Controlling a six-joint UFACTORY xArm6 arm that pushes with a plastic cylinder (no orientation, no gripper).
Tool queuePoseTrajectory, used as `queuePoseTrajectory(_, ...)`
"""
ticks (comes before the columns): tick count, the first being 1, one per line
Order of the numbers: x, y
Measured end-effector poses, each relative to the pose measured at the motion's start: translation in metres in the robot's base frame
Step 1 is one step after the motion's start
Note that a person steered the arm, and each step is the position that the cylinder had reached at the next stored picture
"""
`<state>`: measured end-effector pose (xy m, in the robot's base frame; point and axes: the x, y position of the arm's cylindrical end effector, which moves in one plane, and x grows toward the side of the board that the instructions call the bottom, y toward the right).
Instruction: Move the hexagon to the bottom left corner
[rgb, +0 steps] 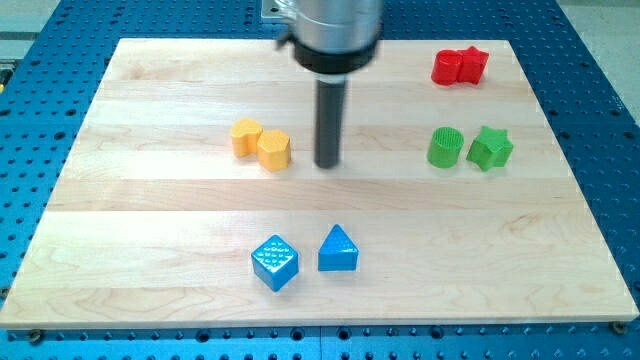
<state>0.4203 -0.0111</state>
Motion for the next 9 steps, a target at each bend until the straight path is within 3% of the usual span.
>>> queuePoseTrajectory(1, -0.003, -0.03)
queuePoseTrajectory(2, 0.009, -0.113)
queuePoseTrajectory(3, 0.086, -0.165)
queuePoseTrajectory(4, 0.082, -0.138)
queuePoseTrajectory(5, 0.05, -0.165)
queuePoseTrajectory(6, 0.113, -0.18)
queuePoseTrajectory(7, 0.097, -0.156)
queuePoseTrajectory(8, 0.078, -0.205)
queuePoseTrajectory(9, 0.124, -0.196)
